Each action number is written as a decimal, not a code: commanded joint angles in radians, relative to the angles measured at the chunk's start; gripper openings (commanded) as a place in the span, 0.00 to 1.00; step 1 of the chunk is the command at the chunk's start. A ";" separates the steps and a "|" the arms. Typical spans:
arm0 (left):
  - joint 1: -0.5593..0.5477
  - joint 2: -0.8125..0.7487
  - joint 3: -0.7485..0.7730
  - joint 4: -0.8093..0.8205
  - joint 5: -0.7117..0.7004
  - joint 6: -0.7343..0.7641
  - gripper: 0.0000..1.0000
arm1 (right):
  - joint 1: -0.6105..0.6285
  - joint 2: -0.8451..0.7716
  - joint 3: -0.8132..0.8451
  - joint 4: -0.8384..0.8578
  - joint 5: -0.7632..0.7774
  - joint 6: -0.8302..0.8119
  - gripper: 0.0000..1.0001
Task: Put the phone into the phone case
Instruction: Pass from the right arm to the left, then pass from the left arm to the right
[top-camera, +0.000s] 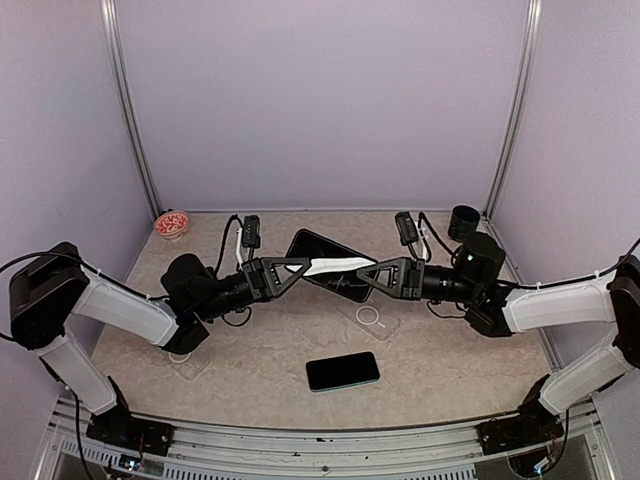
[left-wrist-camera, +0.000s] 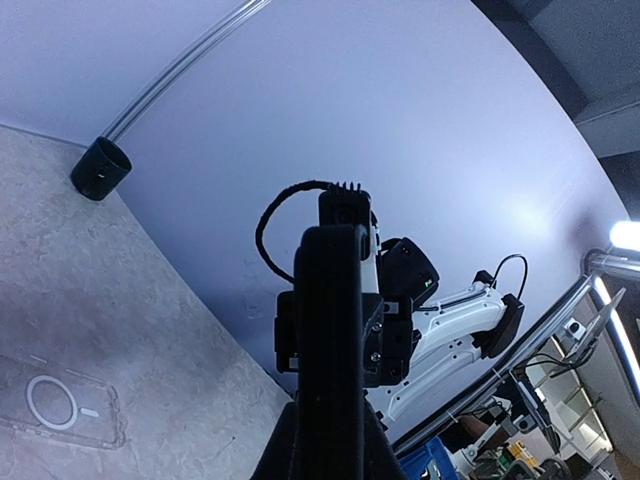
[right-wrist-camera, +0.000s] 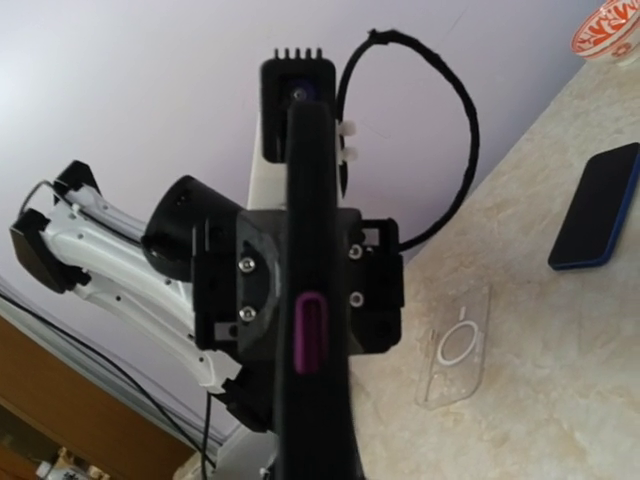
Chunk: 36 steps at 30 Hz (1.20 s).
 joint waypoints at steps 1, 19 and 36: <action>0.004 0.014 0.020 -0.003 0.022 0.029 0.00 | 0.019 -0.034 0.039 -0.111 -0.041 -0.125 0.18; 0.024 -0.102 0.101 -0.419 0.381 0.276 0.00 | -0.024 -0.090 0.245 -0.816 -0.192 -0.583 0.63; -0.010 -0.092 0.192 -0.652 0.454 0.421 0.00 | 0.051 0.071 0.296 -0.812 -0.316 -0.618 0.32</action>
